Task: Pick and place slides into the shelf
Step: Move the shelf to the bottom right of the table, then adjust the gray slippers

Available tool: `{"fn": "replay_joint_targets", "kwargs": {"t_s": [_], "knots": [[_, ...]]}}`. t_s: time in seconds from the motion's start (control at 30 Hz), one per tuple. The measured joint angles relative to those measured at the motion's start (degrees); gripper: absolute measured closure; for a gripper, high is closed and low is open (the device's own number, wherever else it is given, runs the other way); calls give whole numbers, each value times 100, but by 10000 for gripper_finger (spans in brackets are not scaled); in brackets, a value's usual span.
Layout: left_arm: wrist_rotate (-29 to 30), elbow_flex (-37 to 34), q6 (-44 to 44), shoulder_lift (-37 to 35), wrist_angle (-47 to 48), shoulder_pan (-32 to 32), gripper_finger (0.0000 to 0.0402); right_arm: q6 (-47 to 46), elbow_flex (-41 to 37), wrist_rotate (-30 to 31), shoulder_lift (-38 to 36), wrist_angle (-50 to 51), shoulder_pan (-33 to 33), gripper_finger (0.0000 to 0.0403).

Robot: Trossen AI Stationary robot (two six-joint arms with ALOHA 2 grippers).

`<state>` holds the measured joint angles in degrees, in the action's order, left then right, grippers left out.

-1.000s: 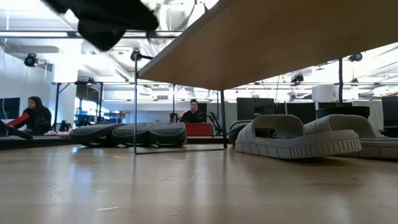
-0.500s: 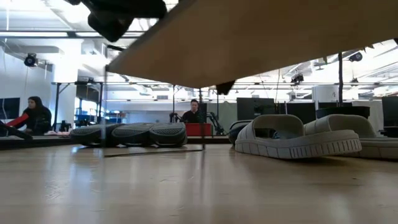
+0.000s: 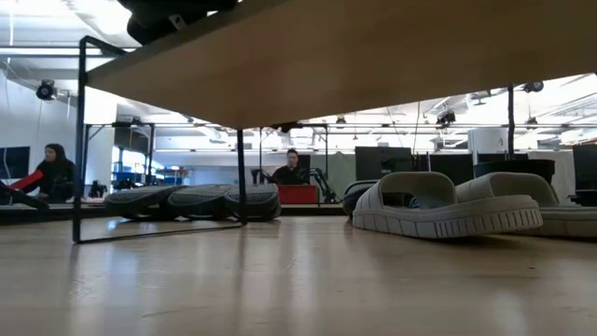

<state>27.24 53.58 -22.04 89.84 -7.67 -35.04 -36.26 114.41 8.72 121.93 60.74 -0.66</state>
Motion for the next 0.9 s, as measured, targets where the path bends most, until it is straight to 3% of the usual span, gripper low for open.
{"fn": "replay_joint_targets", "kwargs": {"t_s": [0.23, 0.47, 0.67, 0.87, 0.9], "knots": [[-31, -15, 209, 87, -323, 55, 383, 421, 354, -226, 93, 358, -86, 330], [-81, 4, 337, 331, -816, 192, 383, -101, 649, -461, 15, 902, -317, 330], [-232, 7, 341, 345, -838, 183, 383, -687, 623, 32, -18, 1463, -600, 330], [-314, 15, 335, 300, -831, 154, 383, -2102, 601, 728, -298, 3053, -799, 330], [-321, 15, 338, 278, -822, 133, 383, -2217, 496, 732, -372, 2942, -754, 330]]}}
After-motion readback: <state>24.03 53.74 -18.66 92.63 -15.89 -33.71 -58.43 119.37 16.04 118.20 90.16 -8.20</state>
